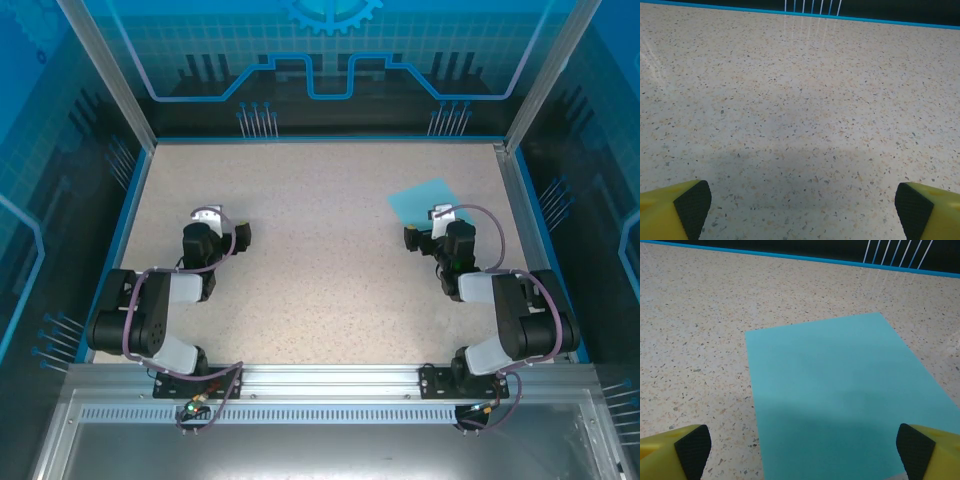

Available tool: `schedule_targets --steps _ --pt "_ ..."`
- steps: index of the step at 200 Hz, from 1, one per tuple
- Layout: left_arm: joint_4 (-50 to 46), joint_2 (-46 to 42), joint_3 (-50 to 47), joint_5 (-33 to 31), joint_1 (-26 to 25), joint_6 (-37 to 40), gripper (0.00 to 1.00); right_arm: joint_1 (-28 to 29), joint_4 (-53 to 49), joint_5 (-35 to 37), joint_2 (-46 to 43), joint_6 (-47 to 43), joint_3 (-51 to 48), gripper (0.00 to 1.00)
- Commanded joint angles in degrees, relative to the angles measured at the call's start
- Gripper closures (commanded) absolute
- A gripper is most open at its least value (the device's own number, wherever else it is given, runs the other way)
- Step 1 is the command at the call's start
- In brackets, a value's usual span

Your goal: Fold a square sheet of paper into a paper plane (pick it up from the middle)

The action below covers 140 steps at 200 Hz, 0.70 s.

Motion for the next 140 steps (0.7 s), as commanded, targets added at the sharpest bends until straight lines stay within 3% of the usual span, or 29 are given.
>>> schedule_targets --steps 1,120,140 --pt "-0.1 0.3 1.4 1.2 -0.2 1.1 0.02 -1.1 0.5 -1.0 0.5 -0.5 1.4 0.01" --pt "0.1 0.2 1.3 1.2 -0.2 1.1 0.02 -1.2 0.6 -1.5 0.4 -0.6 1.3 0.01" --pt "-0.4 -1.2 1.0 -1.0 -0.2 0.1 0.01 -1.0 -5.3 -2.0 -2.7 -1.1 3.3 0.01"
